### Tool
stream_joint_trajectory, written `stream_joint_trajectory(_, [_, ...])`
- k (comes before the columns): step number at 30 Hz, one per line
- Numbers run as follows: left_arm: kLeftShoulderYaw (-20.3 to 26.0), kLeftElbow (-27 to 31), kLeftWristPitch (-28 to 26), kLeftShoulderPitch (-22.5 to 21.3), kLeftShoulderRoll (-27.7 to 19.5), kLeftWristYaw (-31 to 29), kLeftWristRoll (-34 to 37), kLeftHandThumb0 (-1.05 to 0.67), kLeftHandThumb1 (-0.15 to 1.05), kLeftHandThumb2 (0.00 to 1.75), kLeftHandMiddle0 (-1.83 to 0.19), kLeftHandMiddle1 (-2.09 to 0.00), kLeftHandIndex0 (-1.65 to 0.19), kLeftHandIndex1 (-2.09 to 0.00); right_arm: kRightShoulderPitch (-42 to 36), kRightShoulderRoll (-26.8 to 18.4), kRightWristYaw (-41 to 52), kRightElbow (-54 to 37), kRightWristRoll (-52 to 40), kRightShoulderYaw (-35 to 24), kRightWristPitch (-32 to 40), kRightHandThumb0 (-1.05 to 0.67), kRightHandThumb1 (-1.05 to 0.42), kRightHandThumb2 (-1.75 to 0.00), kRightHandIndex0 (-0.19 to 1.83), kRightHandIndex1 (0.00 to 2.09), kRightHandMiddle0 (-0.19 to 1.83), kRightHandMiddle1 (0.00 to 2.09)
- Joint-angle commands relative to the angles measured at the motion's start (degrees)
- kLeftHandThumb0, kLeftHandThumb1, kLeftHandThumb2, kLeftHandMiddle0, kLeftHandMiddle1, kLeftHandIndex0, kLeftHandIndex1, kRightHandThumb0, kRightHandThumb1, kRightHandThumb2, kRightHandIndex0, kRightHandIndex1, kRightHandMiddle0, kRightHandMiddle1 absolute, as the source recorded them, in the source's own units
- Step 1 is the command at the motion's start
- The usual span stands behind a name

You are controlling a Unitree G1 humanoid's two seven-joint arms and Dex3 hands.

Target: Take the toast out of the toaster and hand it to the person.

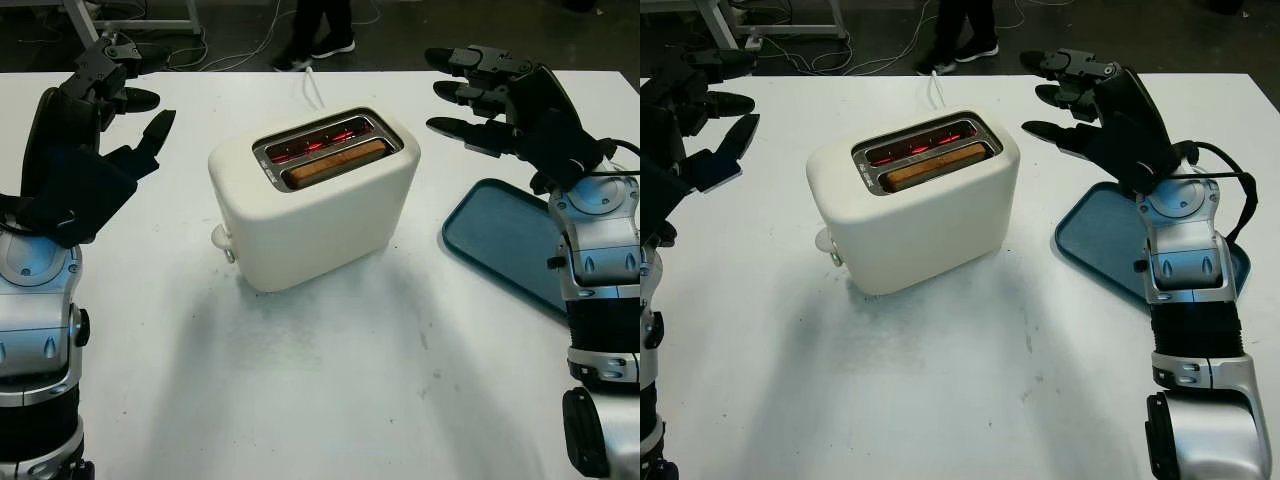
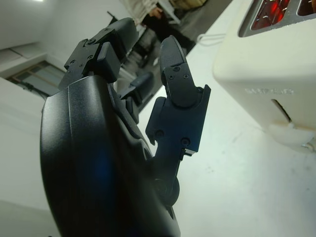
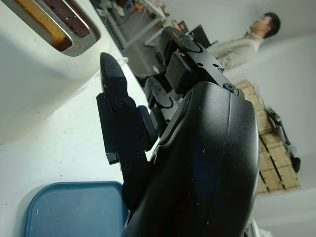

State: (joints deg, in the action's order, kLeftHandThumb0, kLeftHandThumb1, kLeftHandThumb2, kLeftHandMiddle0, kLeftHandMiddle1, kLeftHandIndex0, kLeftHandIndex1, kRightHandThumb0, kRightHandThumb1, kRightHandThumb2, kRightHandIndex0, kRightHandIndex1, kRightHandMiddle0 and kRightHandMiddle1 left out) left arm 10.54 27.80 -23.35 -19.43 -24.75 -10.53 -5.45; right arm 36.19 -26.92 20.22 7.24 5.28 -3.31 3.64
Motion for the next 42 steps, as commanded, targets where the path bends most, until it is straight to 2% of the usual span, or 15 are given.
stream_joint_trajectory(1, [0.2, -0.1, 0.6, 0.5, 0.2, 0.1, 0.2, -0.31, 0.92, 0.5, -0.14, -1.0, -0.23, -0.64, -0.2, -0.3, 0.3, -0.1, -0.9, -0.3, -0.6, -0.25, -0.92, -0.06, 0.57, 0.01, 0.54, 0.0])
stream_joint_trajectory(11, [-0.7, -0.2, -0.2, 0.7, 0.0, 0.2, -0.1, -0.34, 0.92, 0.51, -0.13, -1.01, -0.23, -0.64, -0.4, -0.2, -0.3, 0.2, -0.2, 0.0, -1.0, -0.27, -0.92, -0.06, 0.59, 0.02, 0.55, 0.01])
stream_joint_trajectory(18, [-0.9, -0.5, 0.1, 0.8, 0.4, 0.1, 0.5, -0.35, 0.92, 0.53, -0.13, -1.01, -0.22, -0.63, -0.5, 0.4, -0.4, 0.5, -1.1, -0.4, -0.8, -0.19, -0.92, -0.17, 0.55, 0.0, 0.54, 0.0])
stream_joint_trajectory(23, [-1.0, -0.8, 0.1, 0.9, 0.5, 0.1, 0.3, -0.38, 0.92, 0.53, -0.12, -1.02, -0.22, -0.64, -0.6, 0.0, -0.6, 0.5, -0.5, -0.1, -0.8, -0.23, -0.92, -0.23, 0.57, 0.01, 0.55, 0.01])
stream_joint_trajectory(42, [-0.6, -1.8, 2.3, 2.7, 1.6, 0.3, 0.7, -0.38, 0.92, 0.54, -0.09, -1.06, -0.2, -0.68, -0.9, 0.0, -1.0, 0.7, -0.1, -0.3, -1.4, -0.21, -0.92, -0.19, 0.59, 0.02, 0.57, 0.01])
